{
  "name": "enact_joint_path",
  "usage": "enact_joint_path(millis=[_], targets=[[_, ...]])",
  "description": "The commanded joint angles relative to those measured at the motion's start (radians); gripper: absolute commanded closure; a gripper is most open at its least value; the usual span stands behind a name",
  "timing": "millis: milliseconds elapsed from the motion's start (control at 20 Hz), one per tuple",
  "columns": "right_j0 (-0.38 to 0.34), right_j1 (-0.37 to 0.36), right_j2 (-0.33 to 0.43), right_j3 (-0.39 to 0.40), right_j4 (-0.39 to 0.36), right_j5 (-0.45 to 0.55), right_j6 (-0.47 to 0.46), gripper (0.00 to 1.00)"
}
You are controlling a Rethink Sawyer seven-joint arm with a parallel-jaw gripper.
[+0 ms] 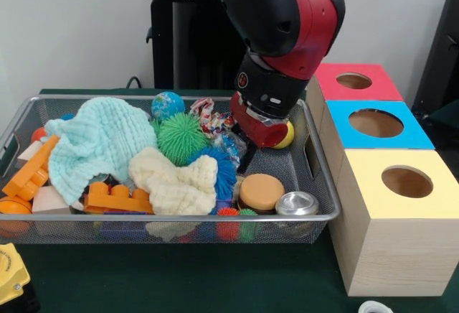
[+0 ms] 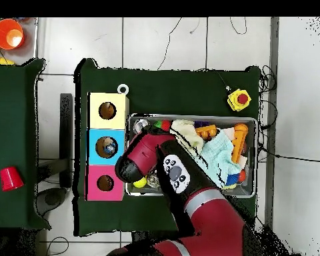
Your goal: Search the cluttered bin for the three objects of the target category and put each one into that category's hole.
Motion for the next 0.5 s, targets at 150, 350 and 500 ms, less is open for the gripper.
enact_joint_path(millis=[150,350,500], targets=[[0.013,-0.074,0.006,0.071,0.003,-0.028,-0.051,1.00],[0.038,-0.099,0.008,0.090,0.024,-0.012,-0.033,1.00],[0.060,-0.119,0.009,0.099,0.049,0.010,-0.017,1.00]])
